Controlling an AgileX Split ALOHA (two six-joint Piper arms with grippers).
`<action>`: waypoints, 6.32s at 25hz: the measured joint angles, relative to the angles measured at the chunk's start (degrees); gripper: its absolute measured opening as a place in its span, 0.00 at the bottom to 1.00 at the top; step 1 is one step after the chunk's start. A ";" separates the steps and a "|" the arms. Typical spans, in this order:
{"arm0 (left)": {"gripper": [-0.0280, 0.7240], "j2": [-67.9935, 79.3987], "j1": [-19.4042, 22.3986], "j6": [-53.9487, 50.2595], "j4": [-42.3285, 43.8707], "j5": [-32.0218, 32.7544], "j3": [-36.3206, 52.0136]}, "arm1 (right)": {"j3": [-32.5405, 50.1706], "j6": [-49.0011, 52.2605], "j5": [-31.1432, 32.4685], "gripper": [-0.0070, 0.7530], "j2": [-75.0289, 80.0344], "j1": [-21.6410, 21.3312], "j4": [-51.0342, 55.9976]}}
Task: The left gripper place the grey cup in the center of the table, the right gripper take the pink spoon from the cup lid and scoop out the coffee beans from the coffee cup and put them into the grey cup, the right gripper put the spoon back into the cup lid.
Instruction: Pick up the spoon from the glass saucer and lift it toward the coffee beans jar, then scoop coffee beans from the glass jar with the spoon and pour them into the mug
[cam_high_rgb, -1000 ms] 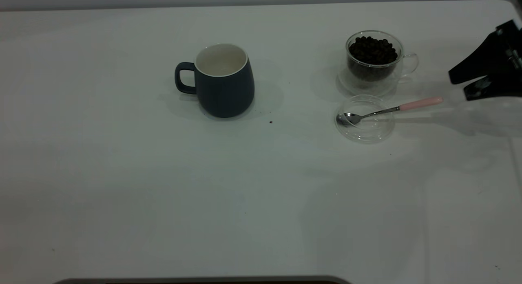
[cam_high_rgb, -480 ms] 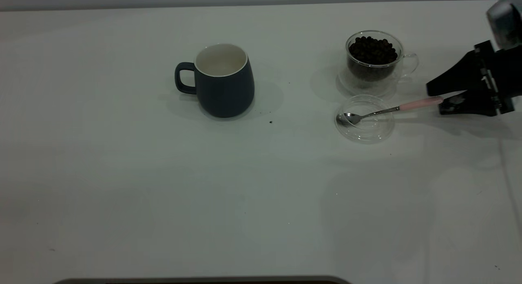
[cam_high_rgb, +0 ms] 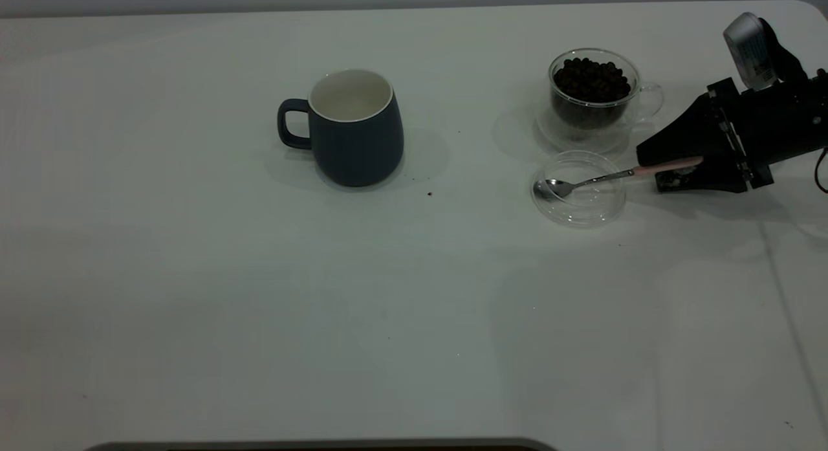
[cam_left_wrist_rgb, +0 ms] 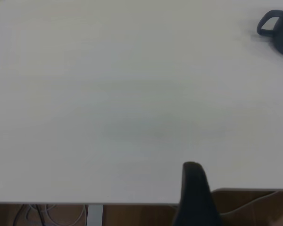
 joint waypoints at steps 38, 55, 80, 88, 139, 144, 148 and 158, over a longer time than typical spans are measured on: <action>0.79 0.00 0.00 -0.06 0.00 0.00 0.00 | -1.53 -2.76 -0.30 0.13 -19.68 0.02 -2.75; 0.79 0.00 0.00 -0.06 -0.05 0.00 0.00 | -1.53 0.83 -6.24 0.13 -16.50 0.02 -2.58; 0.79 0.00 0.00 -0.01 -0.05 0.00 0.00 | -1.60 13.70 -1.77 0.13 -12.99 -0.73 -3.19; 0.79 0.00 0.00 -0.01 -0.05 0.00 0.00 | -1.60 16.04 1.76 0.13 -12.99 -2.03 -3.19; 0.79 0.00 0.00 0.03 -0.05 0.00 0.00 | -1.60 17.60 7.08 0.13 -12.99 19.43 13.29; 0.79 0.00 0.00 0.03 -0.05 0.00 0.00 | -1.60 17.10 -0.79 0.13 -12.99 23.78 15.13; 0.79 0.00 0.00 0.03 -0.05 0.00 0.00 | -1.60 13.52 -7.46 0.13 -12.99 26.14 15.61; 0.79 0.00 0.00 0.03 -0.05 0.00 0.00 | -1.60 -11.56 -14.13 0.13 -13.12 29.38 20.59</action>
